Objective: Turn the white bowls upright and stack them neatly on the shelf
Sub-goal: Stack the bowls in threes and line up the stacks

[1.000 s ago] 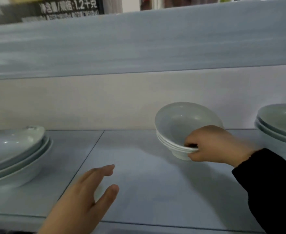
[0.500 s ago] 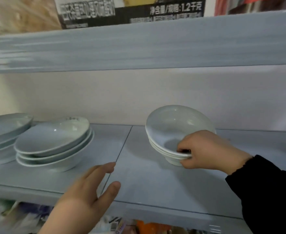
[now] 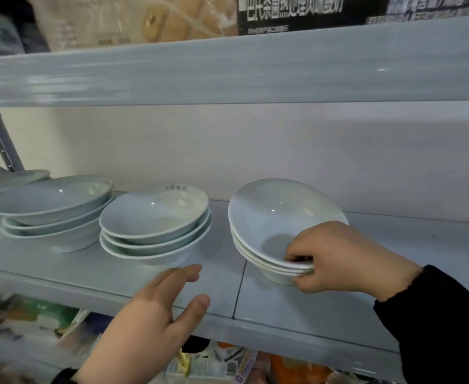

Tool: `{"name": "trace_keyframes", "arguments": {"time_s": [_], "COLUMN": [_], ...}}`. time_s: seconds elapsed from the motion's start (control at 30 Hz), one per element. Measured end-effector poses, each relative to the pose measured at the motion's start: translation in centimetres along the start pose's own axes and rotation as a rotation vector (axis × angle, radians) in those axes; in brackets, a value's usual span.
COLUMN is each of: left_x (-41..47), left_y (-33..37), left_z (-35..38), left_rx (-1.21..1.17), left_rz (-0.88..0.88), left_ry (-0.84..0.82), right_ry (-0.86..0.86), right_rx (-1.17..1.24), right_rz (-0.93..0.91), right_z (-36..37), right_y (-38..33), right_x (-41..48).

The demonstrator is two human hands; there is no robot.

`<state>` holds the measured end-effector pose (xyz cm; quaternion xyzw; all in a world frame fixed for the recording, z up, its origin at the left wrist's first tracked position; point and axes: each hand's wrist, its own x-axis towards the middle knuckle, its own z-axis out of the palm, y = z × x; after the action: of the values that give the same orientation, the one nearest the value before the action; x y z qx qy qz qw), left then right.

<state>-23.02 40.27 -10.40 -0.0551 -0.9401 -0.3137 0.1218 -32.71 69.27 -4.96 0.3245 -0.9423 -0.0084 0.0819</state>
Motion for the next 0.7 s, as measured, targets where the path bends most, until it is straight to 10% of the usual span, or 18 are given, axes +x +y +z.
{"name": "trace_keyframes", "arguments": {"time_s": [0.37,0.53,0.7], "left_x": [3.5,5.9,7.8], "left_y": [-0.7,1.3,4.1], "left_z": [1.9,3.6,5.3], "left_rx": [-0.209,-0.568,-0.828], "left_rz": [0.087,0.099,0.019], "left_ry": [0.062,0.149,0.084], "right_ry": [0.079,0.662,0.653], "right_rx": [0.165,0.791,1.55], "right_rz": [0.032,0.319,0.472], "right_z": [0.0,1.6,5.4], "right_y": [1.2,2.3,2.1], "right_x": [-1.5,-3.3,-2.8]}}
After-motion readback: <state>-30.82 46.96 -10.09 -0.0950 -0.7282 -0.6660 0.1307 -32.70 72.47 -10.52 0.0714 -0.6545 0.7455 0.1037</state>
